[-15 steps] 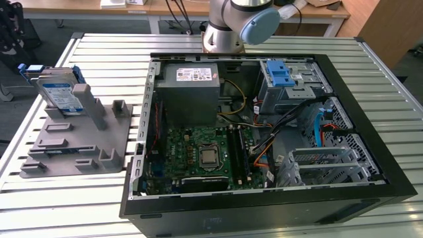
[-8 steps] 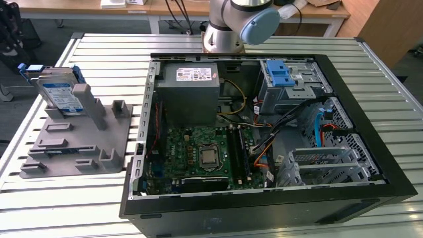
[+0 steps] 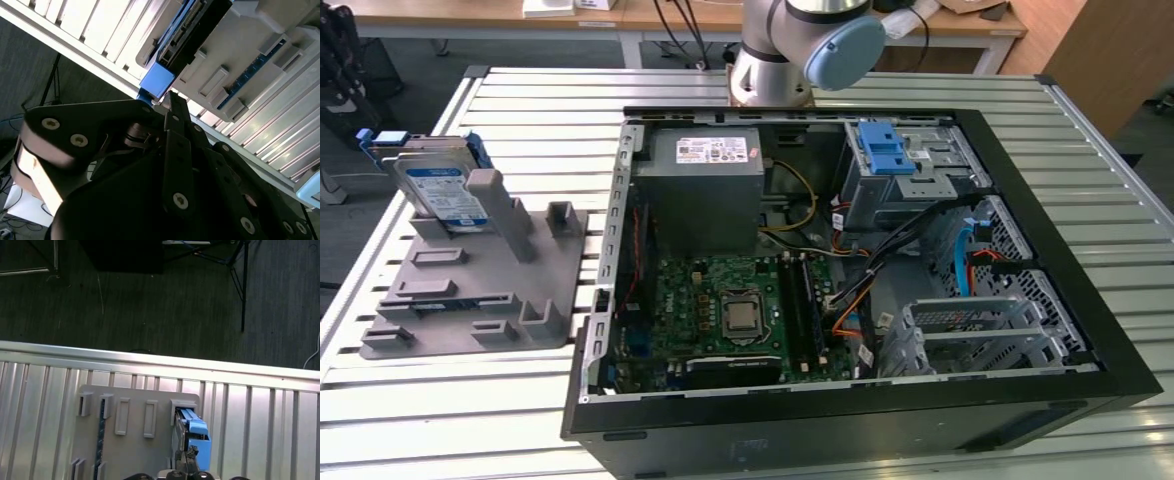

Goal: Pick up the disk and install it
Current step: 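Pick up the disk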

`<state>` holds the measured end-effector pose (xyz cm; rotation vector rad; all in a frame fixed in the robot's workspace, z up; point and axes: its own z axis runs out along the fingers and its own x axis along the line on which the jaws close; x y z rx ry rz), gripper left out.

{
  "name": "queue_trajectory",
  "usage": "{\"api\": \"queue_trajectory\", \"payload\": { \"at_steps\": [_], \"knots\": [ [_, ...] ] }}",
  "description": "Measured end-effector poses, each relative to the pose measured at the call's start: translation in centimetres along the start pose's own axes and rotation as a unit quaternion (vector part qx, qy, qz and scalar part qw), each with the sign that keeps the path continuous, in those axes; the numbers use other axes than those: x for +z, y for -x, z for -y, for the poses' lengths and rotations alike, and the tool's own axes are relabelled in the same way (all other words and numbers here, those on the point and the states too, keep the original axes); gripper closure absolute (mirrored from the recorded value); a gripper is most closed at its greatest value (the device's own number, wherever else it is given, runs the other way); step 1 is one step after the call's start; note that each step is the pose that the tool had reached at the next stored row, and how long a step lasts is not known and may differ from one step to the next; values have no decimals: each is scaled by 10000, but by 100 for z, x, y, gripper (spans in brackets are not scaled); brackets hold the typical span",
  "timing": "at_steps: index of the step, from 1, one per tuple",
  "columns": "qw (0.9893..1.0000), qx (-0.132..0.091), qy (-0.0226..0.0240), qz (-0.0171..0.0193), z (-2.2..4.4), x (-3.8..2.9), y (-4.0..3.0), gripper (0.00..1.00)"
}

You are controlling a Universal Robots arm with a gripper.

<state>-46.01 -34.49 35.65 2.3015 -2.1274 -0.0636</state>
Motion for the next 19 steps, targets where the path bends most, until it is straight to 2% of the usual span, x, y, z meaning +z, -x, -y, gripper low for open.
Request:
{"api": "queue_trajectory", "payload": {
  "at_steps": [6, 7, 8, 9, 13, 14, 15, 19],
  "knots": [
    [10000, 0, -1, 0, 0, 0, 0, 89],
    [10000, 0, -1, 0, 0, 0, 0, 83],
    [10000, 0, -1, 0, 0, 0, 0, 83],
    [10000, 0, -1, 0, 0, 0, 0, 76],
    [10000, -2, -4, -1, 1, 9, 0, 75],
    [10000, -6, -17, -2, 0, 14, 0, 75],
    [10000, -14, -30, -3, 0, 20, 0, 69],
    [9999, -72, -86, -9, 1, 48, 2, 69]
  ]
}}
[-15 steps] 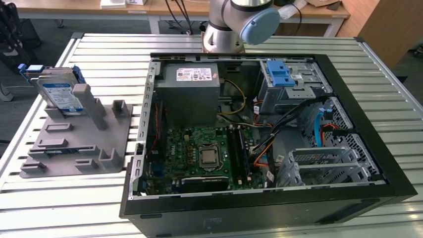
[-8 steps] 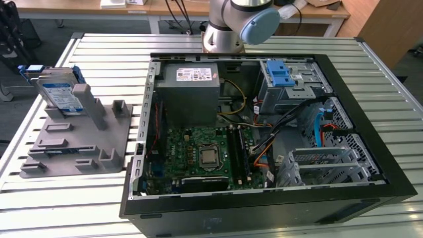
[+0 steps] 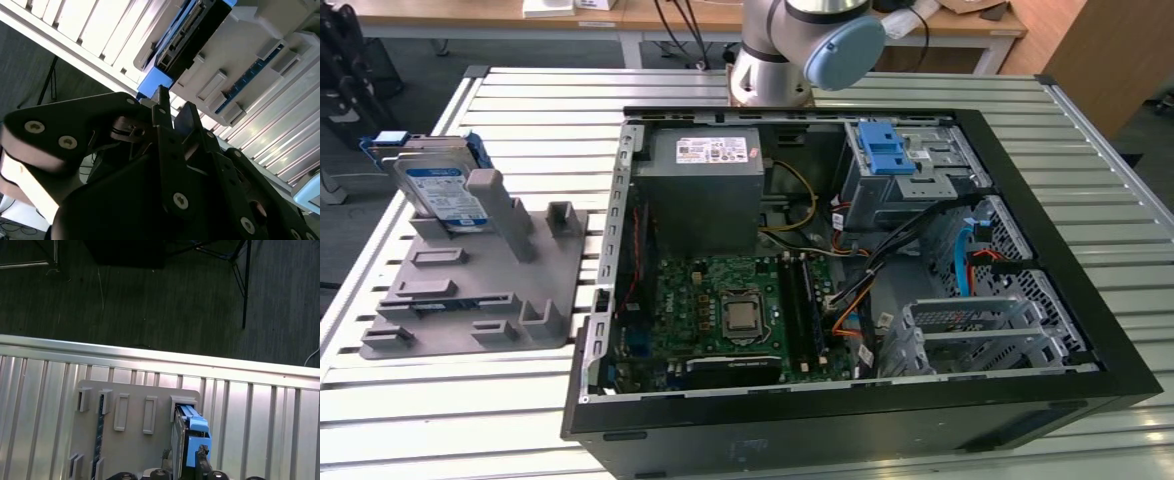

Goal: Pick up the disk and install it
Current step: 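Pick up the disk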

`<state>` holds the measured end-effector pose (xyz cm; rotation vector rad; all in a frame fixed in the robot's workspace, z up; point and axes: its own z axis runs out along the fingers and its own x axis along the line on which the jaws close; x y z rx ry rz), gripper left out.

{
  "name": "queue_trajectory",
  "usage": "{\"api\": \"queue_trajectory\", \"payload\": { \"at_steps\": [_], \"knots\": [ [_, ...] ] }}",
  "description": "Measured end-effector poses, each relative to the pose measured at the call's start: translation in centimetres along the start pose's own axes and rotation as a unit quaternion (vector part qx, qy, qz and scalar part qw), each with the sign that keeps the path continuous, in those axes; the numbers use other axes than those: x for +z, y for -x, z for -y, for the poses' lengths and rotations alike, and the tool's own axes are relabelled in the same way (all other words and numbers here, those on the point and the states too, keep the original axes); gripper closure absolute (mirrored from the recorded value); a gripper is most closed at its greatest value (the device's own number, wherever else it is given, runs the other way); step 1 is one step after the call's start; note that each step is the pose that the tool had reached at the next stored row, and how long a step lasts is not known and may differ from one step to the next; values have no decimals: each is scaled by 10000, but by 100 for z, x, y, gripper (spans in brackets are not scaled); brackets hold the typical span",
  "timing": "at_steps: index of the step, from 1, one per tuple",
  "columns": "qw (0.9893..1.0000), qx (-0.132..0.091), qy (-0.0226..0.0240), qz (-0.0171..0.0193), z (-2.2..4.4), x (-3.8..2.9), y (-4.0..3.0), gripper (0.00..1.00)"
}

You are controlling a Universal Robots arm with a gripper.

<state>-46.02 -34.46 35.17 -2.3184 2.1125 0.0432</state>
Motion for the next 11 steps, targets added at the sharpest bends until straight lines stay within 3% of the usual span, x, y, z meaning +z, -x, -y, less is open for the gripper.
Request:
{"api": "queue_trajectory", "payload": {
  "at_steps": [3, 4, 5, 10, 11],
  "knots": [
    [10000, -9, -43, -4, -4, 14, 0, 67],
    [10000, -9, -48, -5, -3, 16, 0, 67],
    [10000, -10, -48, -6, -3, 18, 0, 61],
    [10000, -9, -47, -8, -4, 20, 0, 60],
    [10000, -9, -48, -7, -4, 20, 0, 54]
  ]
}}
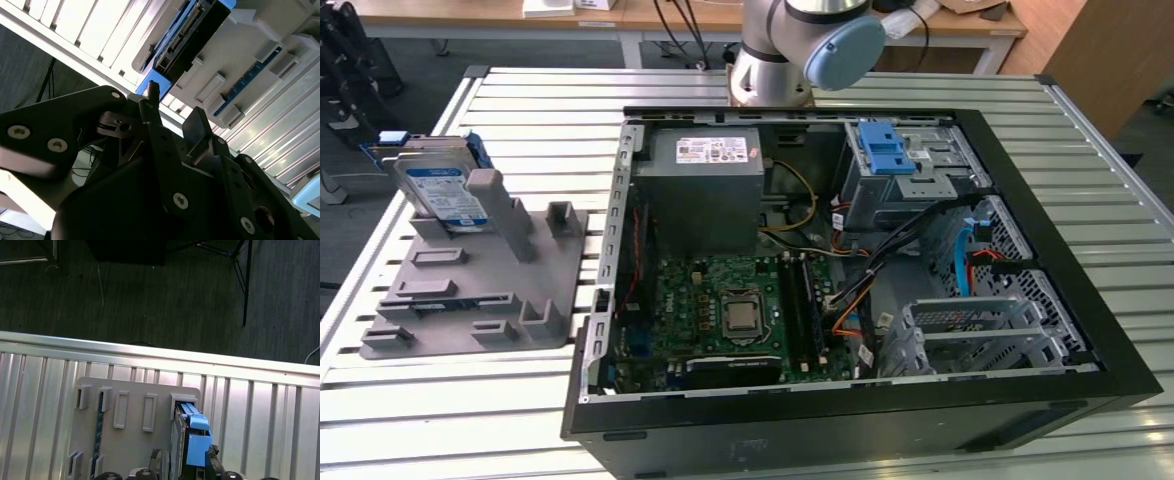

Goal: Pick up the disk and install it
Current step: 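Pick up the disk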

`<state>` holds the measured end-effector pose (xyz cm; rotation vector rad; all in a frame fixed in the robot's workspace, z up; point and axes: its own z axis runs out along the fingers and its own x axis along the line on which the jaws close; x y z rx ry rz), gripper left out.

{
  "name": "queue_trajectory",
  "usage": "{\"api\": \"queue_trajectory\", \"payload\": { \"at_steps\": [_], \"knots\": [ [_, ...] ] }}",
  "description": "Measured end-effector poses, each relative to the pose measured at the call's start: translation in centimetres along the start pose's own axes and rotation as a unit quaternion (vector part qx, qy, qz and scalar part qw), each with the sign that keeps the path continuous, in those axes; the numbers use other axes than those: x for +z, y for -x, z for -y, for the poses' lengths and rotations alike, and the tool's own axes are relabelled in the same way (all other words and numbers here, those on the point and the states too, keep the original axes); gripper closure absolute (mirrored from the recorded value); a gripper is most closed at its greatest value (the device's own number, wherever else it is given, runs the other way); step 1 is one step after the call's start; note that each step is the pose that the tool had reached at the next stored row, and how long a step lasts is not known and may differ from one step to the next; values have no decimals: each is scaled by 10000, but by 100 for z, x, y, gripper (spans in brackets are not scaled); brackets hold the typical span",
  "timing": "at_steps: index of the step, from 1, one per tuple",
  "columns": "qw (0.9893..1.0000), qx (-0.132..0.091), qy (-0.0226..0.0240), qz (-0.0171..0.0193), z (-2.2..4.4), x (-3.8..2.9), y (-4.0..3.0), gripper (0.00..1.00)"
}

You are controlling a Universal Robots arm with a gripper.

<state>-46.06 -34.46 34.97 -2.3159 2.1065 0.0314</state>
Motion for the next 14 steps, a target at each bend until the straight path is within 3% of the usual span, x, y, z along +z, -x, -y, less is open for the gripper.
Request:
{"api": "queue_trajectory", "payload": {
  "at_steps": [5, 9, 14],
  "knots": [
    [10000, 0, -9, -1, 0, 5, 0, 54],
    [10000, -1, -55, -5, -7, 22, 0, 54],
    [10000, 7, -71, -9, -7, 61, 19, 47]
  ]
}}
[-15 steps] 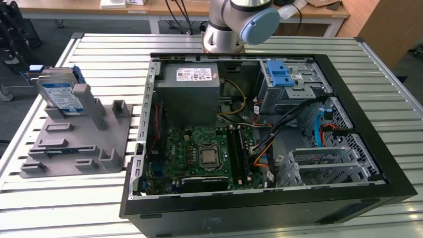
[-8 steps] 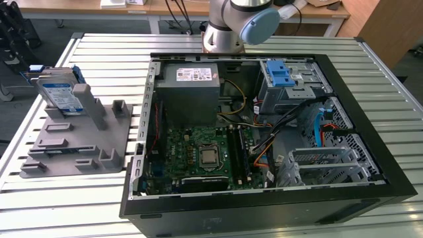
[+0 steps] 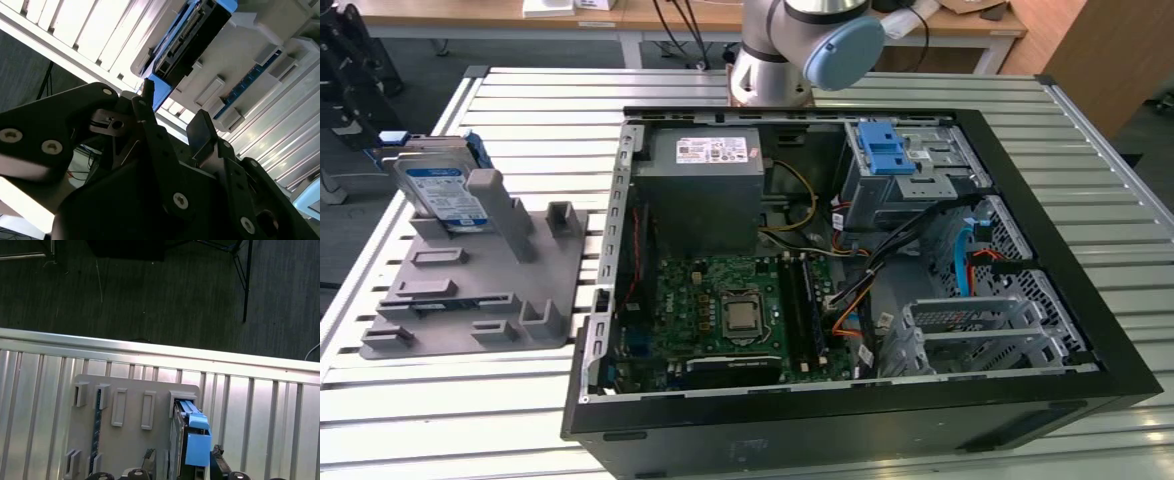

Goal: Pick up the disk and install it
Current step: 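Pick up the disk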

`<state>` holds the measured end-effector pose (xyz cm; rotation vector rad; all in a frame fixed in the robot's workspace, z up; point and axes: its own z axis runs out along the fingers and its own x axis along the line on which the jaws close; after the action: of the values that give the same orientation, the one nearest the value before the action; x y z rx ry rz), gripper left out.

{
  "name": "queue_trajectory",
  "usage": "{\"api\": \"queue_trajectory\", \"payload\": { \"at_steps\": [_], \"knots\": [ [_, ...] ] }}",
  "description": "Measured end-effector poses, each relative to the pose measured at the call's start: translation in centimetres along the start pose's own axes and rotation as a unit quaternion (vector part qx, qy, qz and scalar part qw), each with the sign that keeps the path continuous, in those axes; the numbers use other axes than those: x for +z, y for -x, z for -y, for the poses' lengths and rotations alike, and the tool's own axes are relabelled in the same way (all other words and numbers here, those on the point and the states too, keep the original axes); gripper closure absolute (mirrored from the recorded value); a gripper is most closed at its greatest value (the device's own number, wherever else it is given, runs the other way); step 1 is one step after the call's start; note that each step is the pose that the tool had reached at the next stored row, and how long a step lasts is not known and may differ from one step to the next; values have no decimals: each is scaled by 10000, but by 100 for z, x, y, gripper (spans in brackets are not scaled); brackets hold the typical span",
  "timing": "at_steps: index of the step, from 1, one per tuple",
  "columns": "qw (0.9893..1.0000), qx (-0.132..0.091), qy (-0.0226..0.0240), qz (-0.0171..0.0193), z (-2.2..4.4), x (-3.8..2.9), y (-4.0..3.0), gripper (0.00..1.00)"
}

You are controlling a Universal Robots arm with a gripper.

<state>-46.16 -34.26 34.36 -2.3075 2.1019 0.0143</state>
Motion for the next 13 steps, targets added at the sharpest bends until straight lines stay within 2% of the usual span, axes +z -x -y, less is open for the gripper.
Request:
{"api": "queue_trajectory", "payload": {
  "at_steps": [4, 13],
  "knots": [
    [10000, 39, 0, -10, 5, 43, 55, 47],
    [10000, 61, -1, -10, -6, 60, 70, 47]
  ]
}}
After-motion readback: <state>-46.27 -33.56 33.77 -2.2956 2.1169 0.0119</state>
